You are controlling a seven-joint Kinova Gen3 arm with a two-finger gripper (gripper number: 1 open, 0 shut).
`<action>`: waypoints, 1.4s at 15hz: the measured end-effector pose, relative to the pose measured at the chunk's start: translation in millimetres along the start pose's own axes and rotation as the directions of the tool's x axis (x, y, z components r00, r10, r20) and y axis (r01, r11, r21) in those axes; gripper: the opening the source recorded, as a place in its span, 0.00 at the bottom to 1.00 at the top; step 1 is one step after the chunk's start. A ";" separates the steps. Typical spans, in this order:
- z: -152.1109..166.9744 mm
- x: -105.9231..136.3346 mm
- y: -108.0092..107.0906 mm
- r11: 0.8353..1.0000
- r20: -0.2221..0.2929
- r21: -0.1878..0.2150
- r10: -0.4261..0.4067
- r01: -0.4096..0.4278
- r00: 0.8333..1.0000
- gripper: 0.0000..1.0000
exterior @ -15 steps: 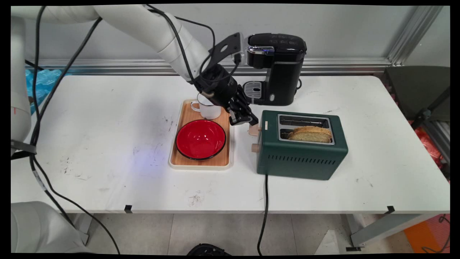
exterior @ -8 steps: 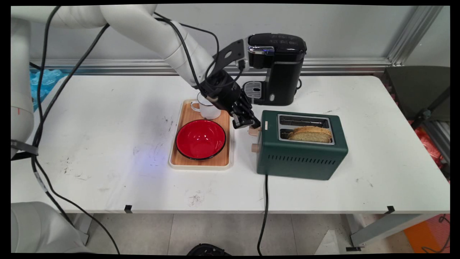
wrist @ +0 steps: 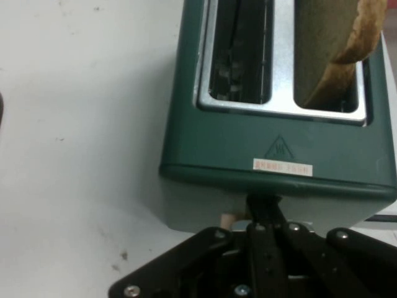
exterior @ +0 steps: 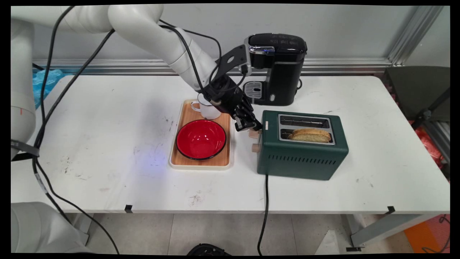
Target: Press the toaster switch
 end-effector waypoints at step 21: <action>16.4 -25.6 1.5 0.999 0.043 -0.021 -0.035 0.036 0.998 0.00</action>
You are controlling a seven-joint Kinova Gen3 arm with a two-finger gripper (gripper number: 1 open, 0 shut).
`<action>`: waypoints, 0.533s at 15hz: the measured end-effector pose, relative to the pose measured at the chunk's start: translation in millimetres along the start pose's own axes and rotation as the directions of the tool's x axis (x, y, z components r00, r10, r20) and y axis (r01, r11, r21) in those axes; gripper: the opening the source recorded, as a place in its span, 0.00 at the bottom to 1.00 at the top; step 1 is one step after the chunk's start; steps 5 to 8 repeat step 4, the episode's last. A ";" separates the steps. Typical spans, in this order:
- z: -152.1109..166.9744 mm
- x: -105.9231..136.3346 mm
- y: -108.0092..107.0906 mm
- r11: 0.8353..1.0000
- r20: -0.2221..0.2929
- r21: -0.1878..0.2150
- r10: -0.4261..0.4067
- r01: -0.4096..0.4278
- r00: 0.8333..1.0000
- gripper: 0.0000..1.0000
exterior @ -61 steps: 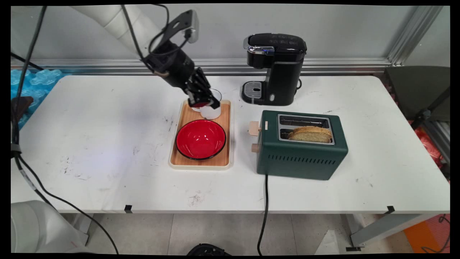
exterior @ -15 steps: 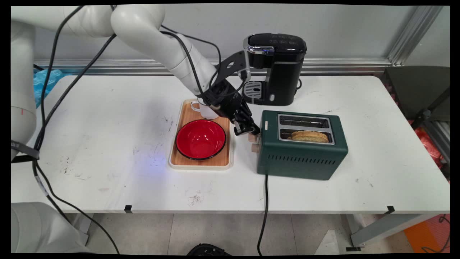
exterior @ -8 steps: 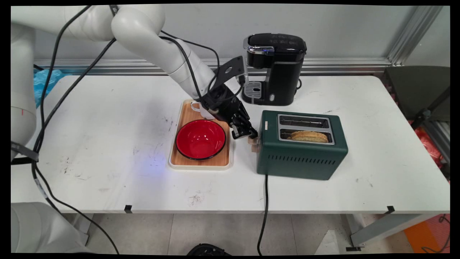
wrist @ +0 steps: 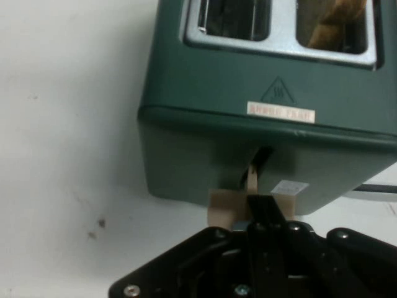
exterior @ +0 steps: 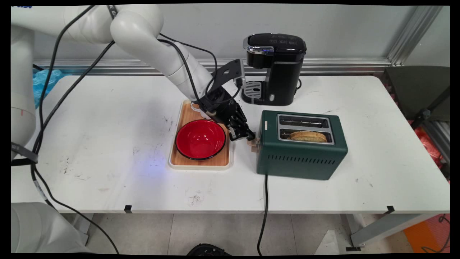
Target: Press the toaster switch
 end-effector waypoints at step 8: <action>-0.9 -3.6 -0.8 1.000 0.008 0.001 -0.003 0.003 1.000 0.00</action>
